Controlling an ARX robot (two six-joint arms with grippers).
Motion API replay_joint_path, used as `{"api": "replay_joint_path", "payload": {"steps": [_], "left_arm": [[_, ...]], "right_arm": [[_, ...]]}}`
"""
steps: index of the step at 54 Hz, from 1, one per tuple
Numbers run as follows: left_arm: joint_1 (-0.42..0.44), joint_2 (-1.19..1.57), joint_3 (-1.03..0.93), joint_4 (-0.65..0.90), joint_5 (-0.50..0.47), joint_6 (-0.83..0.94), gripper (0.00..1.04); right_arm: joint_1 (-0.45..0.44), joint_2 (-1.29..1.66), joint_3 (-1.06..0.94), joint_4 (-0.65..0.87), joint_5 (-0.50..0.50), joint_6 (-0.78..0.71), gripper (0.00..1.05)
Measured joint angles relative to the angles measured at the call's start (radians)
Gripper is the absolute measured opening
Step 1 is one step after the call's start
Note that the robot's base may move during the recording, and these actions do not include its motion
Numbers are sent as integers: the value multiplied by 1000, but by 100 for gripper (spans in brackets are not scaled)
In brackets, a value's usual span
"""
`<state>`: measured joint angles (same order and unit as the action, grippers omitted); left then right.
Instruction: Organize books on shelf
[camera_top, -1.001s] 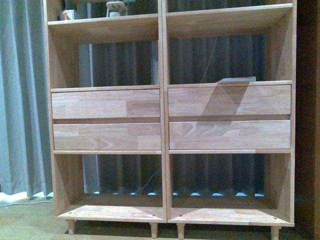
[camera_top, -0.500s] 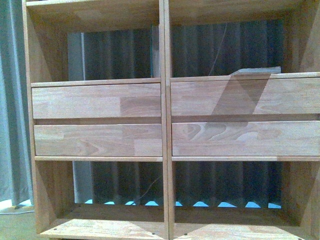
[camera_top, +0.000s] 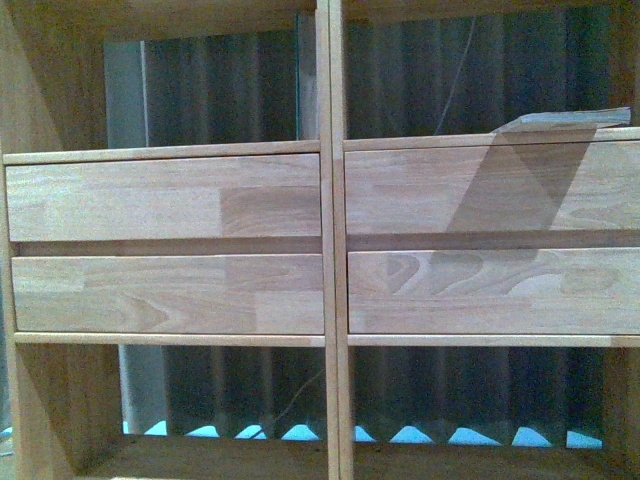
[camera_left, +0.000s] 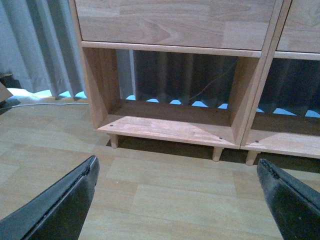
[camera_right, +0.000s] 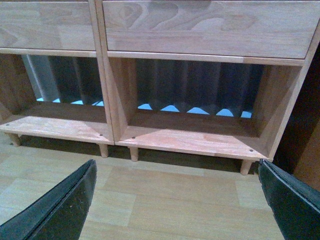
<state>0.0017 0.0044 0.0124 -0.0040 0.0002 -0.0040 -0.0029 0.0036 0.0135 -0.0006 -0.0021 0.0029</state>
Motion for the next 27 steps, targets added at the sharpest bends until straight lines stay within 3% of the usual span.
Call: {"api": "replay_joint_path", "payload": {"steps": [27], "left_arm": [[0, 0, 0, 0, 0, 0, 97]], "right_arm": [[0, 0, 0, 0, 0, 0, 98]]}}
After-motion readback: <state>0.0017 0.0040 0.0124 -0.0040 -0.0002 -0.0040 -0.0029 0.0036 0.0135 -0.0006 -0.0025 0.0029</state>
